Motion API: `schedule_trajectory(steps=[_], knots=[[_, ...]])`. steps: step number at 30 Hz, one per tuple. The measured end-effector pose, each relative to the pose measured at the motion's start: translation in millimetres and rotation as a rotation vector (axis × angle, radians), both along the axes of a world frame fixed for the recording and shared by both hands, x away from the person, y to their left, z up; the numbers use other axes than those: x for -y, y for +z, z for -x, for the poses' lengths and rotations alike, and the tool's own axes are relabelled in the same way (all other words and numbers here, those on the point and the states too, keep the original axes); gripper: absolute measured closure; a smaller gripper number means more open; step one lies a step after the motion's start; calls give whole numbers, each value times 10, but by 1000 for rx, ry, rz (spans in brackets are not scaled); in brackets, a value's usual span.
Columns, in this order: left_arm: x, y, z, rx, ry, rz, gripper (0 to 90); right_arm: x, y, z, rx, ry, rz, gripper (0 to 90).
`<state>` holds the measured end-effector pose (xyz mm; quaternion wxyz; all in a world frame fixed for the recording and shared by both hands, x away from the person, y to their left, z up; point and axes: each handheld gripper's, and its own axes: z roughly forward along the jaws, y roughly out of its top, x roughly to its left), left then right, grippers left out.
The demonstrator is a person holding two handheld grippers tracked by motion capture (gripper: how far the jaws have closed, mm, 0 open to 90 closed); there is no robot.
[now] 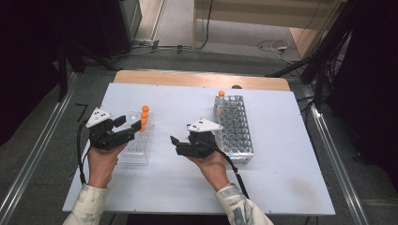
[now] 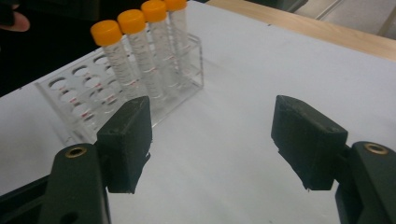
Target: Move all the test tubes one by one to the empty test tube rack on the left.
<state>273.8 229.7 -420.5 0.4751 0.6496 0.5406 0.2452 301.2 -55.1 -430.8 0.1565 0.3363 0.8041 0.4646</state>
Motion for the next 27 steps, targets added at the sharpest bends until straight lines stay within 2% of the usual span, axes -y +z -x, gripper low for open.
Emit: schedule_trajectory(steps=[3, 6, 16, 18, 24, 27], knots=[[-13, -21, -13, -3, 27, 5, 205, 69, 51, -42, 12, -29, 15, 273], [-38, -48, -28, -16, 45, 24, 179, 149, 111, -96, 23, -62, 17, 272], [-51, -30, -16, -5, 53, 37, 180, 367, 208, -300, 52, -142, 50, 273], [-53, -21, -7, 1, 55, 43, 184, 407, 235, -341, 63, -161, 45, 278], [-45, -10, 1, 9, 51, 35, 187, 560, 281, -549, 43, -227, 29, 277], [-47, -12, -1, 8, 51, 33, 187, 652, 292, -633, 49, -259, 10, 282]])
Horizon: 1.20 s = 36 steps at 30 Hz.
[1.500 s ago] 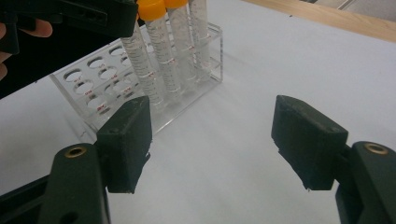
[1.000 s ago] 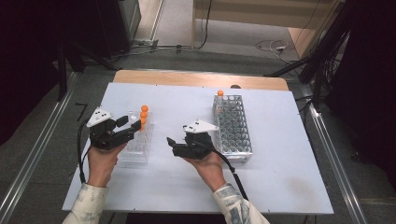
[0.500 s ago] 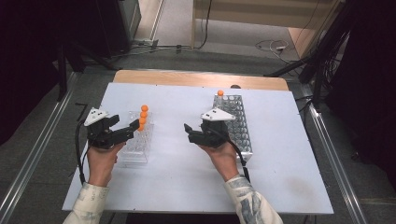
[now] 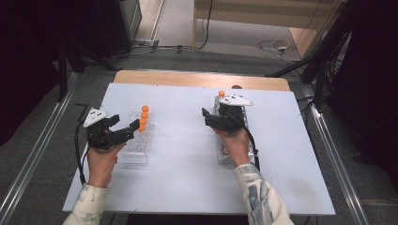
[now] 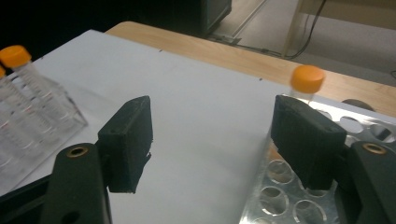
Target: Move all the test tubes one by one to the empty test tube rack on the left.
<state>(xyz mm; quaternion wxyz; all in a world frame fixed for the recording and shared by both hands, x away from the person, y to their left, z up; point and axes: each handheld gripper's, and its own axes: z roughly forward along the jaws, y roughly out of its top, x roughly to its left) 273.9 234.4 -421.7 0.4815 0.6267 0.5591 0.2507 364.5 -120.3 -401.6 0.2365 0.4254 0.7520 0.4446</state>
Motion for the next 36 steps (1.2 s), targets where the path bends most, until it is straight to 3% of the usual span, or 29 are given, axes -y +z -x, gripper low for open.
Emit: schedule_trajectory(steps=[5, 11, 22, 27, 36], knots=[[12, -1, -2, 1, -1, -3, 187, 94, -31, -110, 10, -43, -6, 287], [24, -1, -2, 2, -1, -11, 187, 158, -64, -300, 18, -99, 20, 301], [43, -9, -6, -2, -1, -23, 189, 164, -252, -542, 24, -129, 36, 368], [54, -16, -11, -6, -5, -30, 191, 99, -251, -630, 3, -147, 94, 417], [65, -13, 5, -3, -9, -26, 195, 64, -293, -733, -66, -172, 136, 541]])
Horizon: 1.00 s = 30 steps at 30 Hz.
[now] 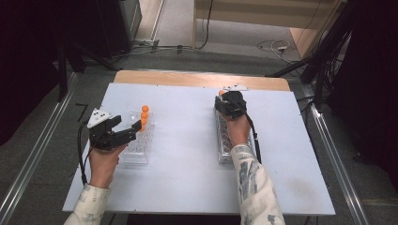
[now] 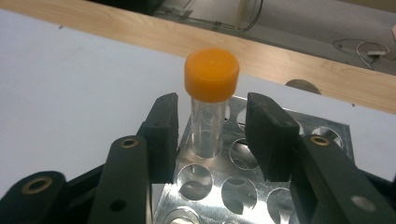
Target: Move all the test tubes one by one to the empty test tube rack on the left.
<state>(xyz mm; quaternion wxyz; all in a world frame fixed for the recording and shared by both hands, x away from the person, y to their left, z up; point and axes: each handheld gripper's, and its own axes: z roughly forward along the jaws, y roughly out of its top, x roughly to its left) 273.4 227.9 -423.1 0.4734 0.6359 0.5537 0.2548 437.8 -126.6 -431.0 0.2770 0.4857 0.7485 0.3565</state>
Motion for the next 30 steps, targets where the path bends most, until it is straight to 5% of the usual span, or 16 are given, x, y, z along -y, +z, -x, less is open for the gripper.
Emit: schedule_trajectory(steps=[4, 13, 23, 30], knots=[[8, -1, 0, -2, -4, -2, 196, -37, -13, -42, -33, 13, 38, 547], [47, -18, -15, -8, -14, -3, 197, -46, -20, -92, -61, 2, 41, 661], [57, -15, -2, -4, -19, -5, 204, -43, -18, -74, -52, 12, 36, 717], [62, -11, 0, 3, -18, -2, 202, -29, -1, -13, 1, 10, 22, 718]])
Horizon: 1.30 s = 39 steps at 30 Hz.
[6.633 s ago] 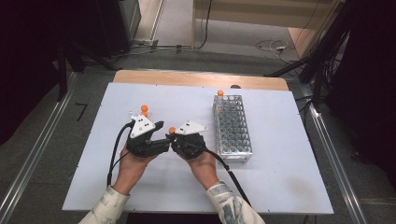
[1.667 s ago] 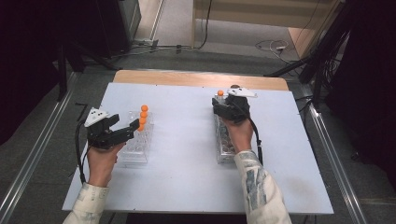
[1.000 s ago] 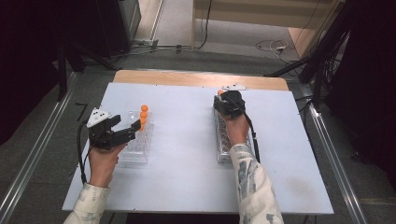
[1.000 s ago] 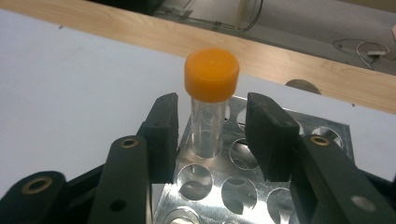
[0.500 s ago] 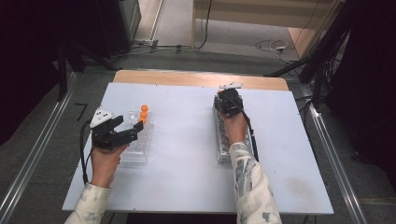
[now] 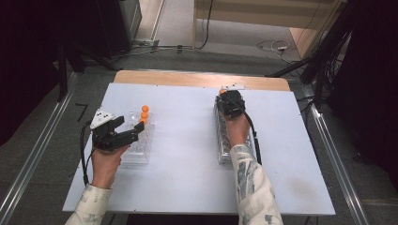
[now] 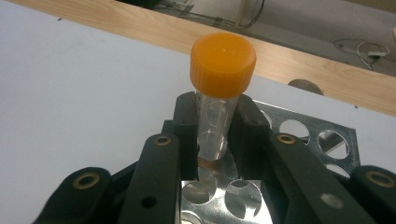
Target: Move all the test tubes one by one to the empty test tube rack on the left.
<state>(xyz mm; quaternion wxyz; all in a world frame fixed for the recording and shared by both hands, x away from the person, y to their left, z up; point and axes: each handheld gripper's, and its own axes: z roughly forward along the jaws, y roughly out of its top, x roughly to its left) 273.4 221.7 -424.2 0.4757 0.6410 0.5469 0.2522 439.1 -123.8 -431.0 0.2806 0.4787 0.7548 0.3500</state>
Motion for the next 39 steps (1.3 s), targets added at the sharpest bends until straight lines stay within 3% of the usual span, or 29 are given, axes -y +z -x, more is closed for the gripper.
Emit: schedule_trajectory(steps=[14, 19, 30, 34, 39], knots=[[-16, 17, 5, 6, -8, 6, 192, 30, 78, 138, 131, 0, -28, 720], [-10, 19, 5, 9, -15, 9, 191, 82, 168, 171, 146, 7, -66, 720], [27, 37, 19, 13, -27, 2, 191, 185, 436, 375, 187, 41, -99, 721], [36, 39, 20, 14, -28, 1, 191, 208, 486, 448, 181, 60, -115, 721], [48, 44, 27, 17, -34, -1, 192, 186, 477, 571, 156, 118, -102, 720]])
